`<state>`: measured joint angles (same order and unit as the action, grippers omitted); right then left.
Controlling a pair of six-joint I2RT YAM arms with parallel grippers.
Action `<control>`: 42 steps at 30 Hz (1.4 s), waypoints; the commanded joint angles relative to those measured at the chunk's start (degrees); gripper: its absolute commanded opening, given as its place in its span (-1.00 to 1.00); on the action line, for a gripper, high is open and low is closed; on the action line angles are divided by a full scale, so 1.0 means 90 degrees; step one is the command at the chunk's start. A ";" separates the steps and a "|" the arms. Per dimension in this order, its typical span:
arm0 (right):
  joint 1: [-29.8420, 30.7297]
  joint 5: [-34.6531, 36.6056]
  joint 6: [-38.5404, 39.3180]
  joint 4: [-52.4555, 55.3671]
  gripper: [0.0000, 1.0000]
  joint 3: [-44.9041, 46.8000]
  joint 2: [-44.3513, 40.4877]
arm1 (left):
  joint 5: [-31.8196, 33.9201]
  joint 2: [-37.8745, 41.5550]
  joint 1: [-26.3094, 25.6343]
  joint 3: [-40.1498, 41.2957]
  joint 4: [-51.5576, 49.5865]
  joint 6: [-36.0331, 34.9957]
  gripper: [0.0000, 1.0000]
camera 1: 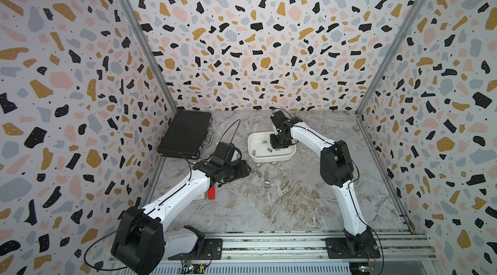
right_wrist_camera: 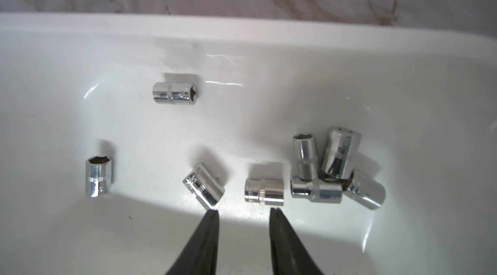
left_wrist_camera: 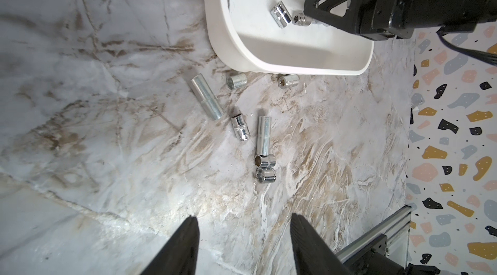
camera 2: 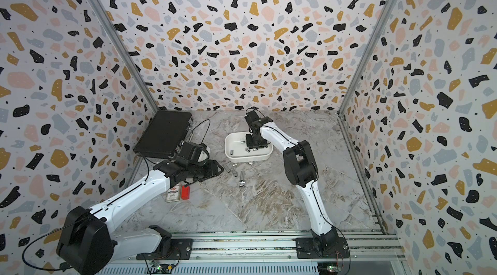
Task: Put the socket on the desktop into the storage box
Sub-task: Place the socket head in the storage box.
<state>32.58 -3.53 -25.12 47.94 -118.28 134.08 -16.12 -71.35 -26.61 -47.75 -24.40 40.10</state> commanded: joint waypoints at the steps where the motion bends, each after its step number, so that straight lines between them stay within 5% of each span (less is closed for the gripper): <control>1: -0.0014 -0.0057 -0.0059 0.0191 -0.22 -0.0217 -0.0035 | 0.0053 0.0106 0.0066 0.0092 0.0045 -0.0052 0.17; 22: 0.0015 -0.0047 0.0022 -0.0271 -0.06 0.0704 -0.1206 | 0.0429 -0.0045 0.0103 -0.0059 -0.0252 -0.0060 0.17; 42: 0.0162 -0.0770 0.0105 -0.1568 -0.07 0.3994 -0.4164 | 0.1040 -0.1005 0.0100 -0.0766 -0.0587 -0.0084 0.10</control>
<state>33.74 -8.54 -24.93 35.97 -84.79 101.12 -8.64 -79.48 -26.02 -52.73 -29.30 39.83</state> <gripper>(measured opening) 0.465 0.552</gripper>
